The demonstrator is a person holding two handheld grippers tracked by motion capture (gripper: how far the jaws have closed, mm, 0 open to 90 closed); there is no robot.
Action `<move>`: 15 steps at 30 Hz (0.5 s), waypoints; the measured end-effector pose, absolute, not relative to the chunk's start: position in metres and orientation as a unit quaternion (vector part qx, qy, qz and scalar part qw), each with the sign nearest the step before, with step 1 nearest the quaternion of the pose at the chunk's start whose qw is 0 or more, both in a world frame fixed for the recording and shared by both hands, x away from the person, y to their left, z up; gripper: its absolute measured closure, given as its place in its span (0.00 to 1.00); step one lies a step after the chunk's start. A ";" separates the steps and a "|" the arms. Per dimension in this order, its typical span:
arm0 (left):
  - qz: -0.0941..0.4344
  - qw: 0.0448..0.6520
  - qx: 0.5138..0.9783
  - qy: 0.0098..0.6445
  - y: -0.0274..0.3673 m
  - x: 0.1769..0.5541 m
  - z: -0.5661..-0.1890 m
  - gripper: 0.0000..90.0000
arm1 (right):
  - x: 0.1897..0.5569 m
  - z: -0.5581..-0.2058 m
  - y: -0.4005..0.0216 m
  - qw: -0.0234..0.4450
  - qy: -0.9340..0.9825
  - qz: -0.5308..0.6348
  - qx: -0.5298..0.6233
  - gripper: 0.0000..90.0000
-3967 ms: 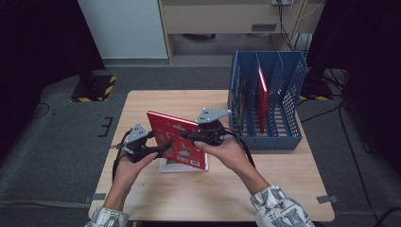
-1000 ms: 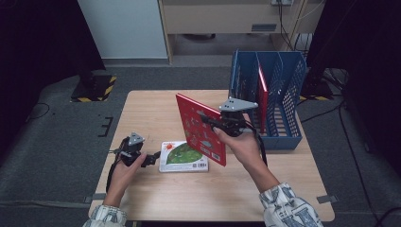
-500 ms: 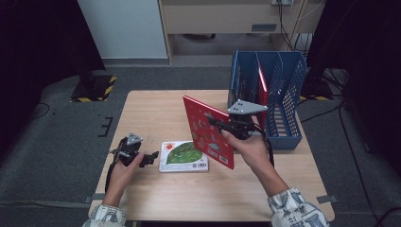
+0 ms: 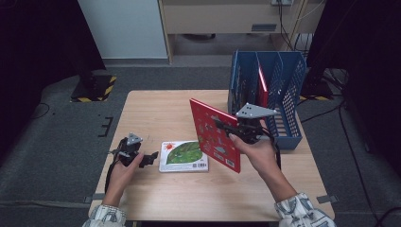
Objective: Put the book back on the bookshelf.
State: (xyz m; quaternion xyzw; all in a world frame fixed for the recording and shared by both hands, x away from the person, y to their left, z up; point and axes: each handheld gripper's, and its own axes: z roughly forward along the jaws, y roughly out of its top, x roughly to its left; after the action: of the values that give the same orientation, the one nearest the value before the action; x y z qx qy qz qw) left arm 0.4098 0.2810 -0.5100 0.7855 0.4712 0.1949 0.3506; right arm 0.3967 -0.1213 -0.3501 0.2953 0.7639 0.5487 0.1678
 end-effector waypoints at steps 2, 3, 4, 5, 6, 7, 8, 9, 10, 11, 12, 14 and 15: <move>0.196 0.349 0.786 0.472 0.281 0.410 -0.510 0.05 | 0.394 -0.350 -0.125 0.169 0.760 0.553 0.299 0.88; 0.196 0.349 0.785 0.473 0.281 0.410 -0.510 0.05 | 0.392 -0.350 -0.126 0.169 0.758 0.554 0.300 0.88; 0.196 0.348 0.786 0.472 0.281 0.410 -0.510 0.05 | 0.391 -0.350 -0.128 0.169 0.757 0.556 0.300 0.88; 0.197 0.348 0.786 0.472 0.281 0.410 -0.510 0.05 | 0.389 -0.350 -0.129 0.168 0.757 0.556 0.300 0.88; 0.197 0.347 0.786 0.472 0.281 0.410 -0.510 0.05 | 0.388 -0.350 -0.131 0.169 0.757 0.556 0.300 0.88; 0.197 0.346 0.786 0.472 0.281 0.410 -0.511 0.05 | 0.387 -0.350 -0.132 0.168 0.756 0.556 0.300 0.88; 0.197 0.345 0.786 0.473 0.282 0.410 -0.511 0.05 | 0.386 -0.350 -0.134 0.169 0.757 0.555 0.300 0.88; 0.197 0.345 0.786 0.474 0.281 0.410 -0.511 0.05 | 0.385 -0.350 -0.135 0.170 0.758 0.554 0.300 0.88; 0.196 0.343 0.786 0.475 0.281 0.410 -0.512 0.05 | 0.384 -0.351 -0.137 0.171 0.757 0.553 0.301 0.88; 0.196 0.341 0.787 0.475 0.282 0.410 -0.512 0.05 | 0.382 -0.351 -0.138 0.172 0.758 0.553 0.302 0.88; 0.196 0.340 0.789 0.474 0.282 0.411 -0.512 0.05 | 0.381 -0.351 -0.140 0.172 0.758 0.552 0.303 0.88; 0.195 0.338 0.788 0.476 0.282 0.411 -0.513 0.05 | 0.378 -0.351 -0.144 0.174 0.756 0.552 0.305 0.88; 0.194 0.338 0.789 0.476 0.282 0.411 -0.513 0.05 | 0.376 -0.351 -0.146 0.175 0.755 0.552 0.307 0.88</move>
State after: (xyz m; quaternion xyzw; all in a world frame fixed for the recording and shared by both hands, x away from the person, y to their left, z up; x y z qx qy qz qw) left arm 0.4110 0.2819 -0.5132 0.7887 0.4756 0.1937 0.3380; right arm 0.3756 -0.1462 -0.3508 0.3073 0.7550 0.5521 0.1752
